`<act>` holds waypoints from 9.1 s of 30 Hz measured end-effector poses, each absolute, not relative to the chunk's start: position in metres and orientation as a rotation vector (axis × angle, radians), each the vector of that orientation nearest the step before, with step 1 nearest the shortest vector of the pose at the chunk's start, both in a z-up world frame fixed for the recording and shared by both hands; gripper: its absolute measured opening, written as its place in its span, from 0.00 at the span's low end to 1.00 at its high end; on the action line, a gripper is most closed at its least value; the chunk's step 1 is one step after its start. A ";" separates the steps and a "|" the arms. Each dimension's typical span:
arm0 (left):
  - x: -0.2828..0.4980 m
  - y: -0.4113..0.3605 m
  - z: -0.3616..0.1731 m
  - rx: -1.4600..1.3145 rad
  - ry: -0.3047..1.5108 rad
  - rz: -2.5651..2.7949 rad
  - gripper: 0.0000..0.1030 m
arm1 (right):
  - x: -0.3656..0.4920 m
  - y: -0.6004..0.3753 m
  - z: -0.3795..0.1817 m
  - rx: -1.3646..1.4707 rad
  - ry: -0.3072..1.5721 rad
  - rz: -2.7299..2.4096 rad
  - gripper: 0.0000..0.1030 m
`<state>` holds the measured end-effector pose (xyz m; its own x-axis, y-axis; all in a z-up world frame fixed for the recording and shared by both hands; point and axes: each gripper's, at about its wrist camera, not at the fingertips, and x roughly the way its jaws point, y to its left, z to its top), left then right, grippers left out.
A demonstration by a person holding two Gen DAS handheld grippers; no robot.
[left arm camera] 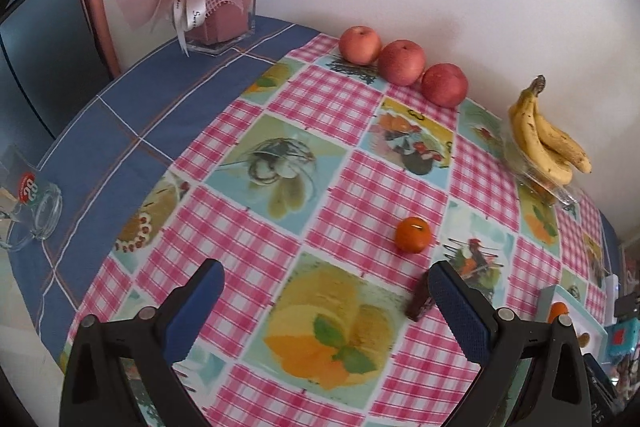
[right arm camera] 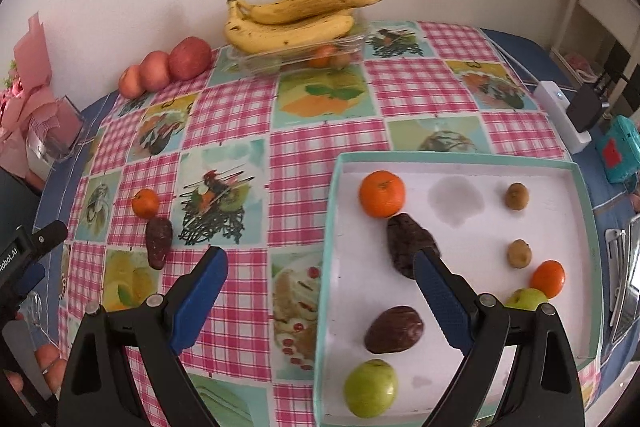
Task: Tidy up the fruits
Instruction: 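Move both tools back toward the orange and dark brown fruit on the tablecloth, then grasp the dark brown fruit with the right tool while the left tool grasps the orange, then carry the dark brown fruit and orange over the white tray with both tools, then open both tools to release the dark brown fruit and orange into the tray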
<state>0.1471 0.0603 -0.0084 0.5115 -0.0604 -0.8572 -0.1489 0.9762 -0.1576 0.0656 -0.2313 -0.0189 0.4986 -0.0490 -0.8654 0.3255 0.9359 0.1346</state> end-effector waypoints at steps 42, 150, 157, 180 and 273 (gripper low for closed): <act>0.198 0.086 -0.047 -0.171 1.096 -0.027 0.99 | 0.139 -0.132 -0.045 0.226 1.065 -0.109 0.91; 0.086 -0.056 0.023 -0.027 0.987 -0.322 0.37 | 0.031 -0.223 -0.013 0.318 1.043 -0.186 0.35; 0.080 -0.079 0.024 0.025 0.986 -0.348 0.37 | 0.023 -0.240 -0.006 0.333 1.017 -0.207 0.35; 0.054 -0.196 -0.008 0.203 1.037 -0.591 0.37 | -0.026 -0.366 0.003 0.506 0.941 -0.455 0.35; 0.107 -0.147 -0.041 0.090 1.199 -0.354 0.88 | 0.001 -0.352 -0.029 0.331 1.102 -0.456 0.68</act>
<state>0.1070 -0.1467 -0.0406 0.3151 -0.2213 -0.9229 0.3156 0.9415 -0.1180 0.0013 -0.3525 -0.0295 0.3754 -0.1884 -0.9075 0.5083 0.8606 0.0316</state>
